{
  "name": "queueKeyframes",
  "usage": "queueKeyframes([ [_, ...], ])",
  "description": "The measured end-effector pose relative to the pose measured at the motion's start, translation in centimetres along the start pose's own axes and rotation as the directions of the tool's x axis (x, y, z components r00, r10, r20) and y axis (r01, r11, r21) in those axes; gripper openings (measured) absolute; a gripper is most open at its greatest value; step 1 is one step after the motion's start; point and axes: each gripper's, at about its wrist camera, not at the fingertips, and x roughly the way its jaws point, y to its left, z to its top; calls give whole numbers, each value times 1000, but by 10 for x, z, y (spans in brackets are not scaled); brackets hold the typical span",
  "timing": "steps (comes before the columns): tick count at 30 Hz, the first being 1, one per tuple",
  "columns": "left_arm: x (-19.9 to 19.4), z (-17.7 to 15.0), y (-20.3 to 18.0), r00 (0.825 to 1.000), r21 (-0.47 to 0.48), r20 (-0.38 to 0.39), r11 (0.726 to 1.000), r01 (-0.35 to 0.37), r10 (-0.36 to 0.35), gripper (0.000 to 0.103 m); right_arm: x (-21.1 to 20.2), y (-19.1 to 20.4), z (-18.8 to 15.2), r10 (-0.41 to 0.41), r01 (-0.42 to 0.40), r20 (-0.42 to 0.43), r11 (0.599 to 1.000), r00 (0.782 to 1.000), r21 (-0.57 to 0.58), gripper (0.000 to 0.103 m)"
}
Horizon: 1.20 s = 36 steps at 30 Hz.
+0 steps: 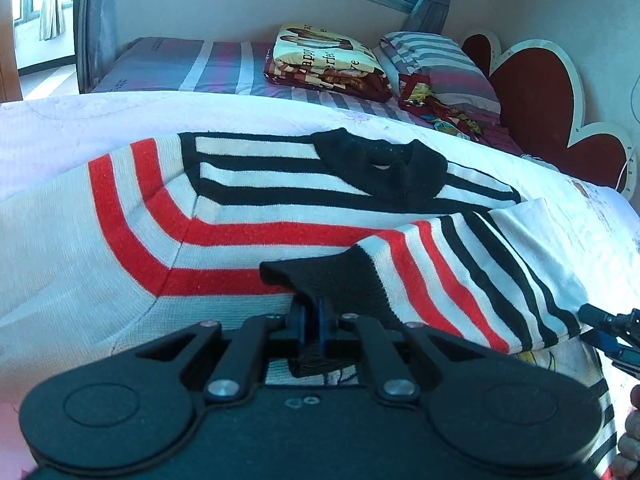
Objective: Fold small clothes
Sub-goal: 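Lift the cuff with the right gripper and fold the sleeve across the sweater body, then open the right gripper to release the folded sleeve and withdraw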
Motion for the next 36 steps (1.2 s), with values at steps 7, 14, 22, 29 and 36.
queueKeyframes([
  [7,-11,2,-5,999,47,39,999,-2,0,5,-6,15,-1,-44,48,32,994,999,-103,10],
  [14,4,4,-5,999,93,-3,995,-41,41,5,7,11,-8,-67,65,-14,989,998,-130,10],
  [22,-24,-9,-4,983,156,127,976,-155,136,72,-34,3,9,-20,14,-31,983,999,-183,11],
  [29,6,-4,-52,995,285,50,954,-93,82,58,11,23,18,-70,43,-58,924,996,-380,8],
  [36,5,-1,-53,990,235,111,965,-114,90,62,0,24,34,-12,25,31,895,999,-446,8],
])
